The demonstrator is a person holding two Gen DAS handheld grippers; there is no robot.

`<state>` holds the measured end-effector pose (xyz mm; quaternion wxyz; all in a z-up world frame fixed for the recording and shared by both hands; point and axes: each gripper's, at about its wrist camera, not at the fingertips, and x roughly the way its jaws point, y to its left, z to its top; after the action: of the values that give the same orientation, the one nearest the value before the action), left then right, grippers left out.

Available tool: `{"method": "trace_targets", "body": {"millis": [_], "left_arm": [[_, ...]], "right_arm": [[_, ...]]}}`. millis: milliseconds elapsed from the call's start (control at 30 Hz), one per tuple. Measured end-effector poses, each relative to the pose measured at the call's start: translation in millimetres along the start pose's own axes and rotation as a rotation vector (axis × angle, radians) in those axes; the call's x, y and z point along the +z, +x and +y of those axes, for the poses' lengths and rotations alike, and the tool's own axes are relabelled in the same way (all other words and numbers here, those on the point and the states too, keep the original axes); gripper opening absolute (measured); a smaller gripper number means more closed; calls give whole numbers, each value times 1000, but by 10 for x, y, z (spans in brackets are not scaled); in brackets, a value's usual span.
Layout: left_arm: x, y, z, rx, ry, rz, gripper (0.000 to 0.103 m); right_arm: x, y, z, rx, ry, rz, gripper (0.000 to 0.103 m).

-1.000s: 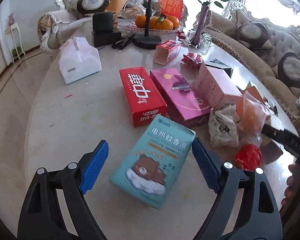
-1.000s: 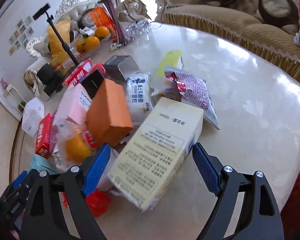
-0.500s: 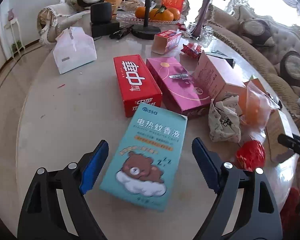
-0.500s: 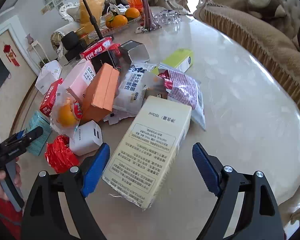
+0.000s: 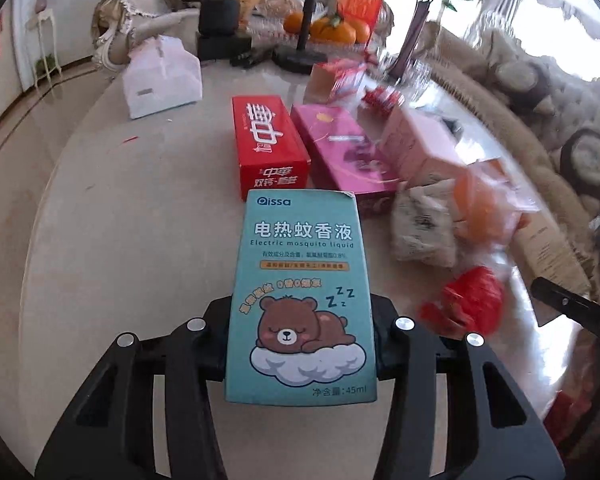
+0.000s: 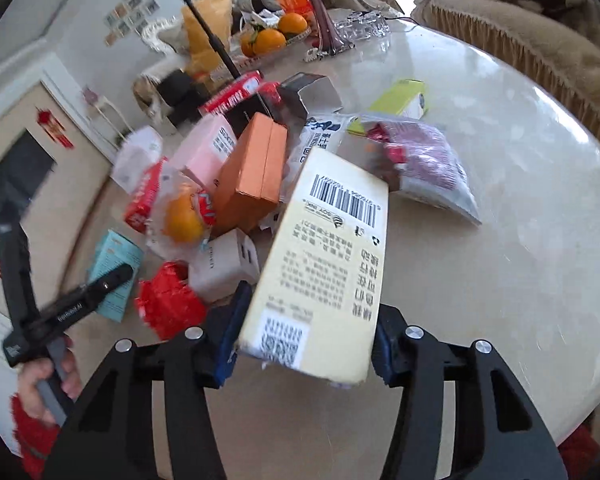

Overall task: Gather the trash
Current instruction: 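Carry both boxes to the wastebasket and open both grippers to drop them, then move both open grippers back to the table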

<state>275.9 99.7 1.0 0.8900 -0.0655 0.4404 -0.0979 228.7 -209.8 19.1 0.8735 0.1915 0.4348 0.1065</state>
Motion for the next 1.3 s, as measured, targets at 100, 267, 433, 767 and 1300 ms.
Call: {"method": "trace_targets", "body": {"millis": [100, 267, 433, 767, 1300], "left_arm": [[-215, -343, -135, -51, 17, -65, 48], [-933, -993, -555, -171, 75, -136, 48], [-1732, -1343, -944, -319, 101, -65, 48], [-2766, -437, -1328, -209, 208, 284, 48], [-2983, 367, -1089, -69, 60, 309, 96]], "right_arm": [[-102, -298, -107, 117, 15, -30, 46], [-440, -850, -200, 275, -6, -75, 44], [-874, -1281, -317, 437, 8, -31, 44], [-2110, -1016, -599, 250, 27, 262, 45], [-2629, -270, -723, -87, -117, 357, 73]]}}
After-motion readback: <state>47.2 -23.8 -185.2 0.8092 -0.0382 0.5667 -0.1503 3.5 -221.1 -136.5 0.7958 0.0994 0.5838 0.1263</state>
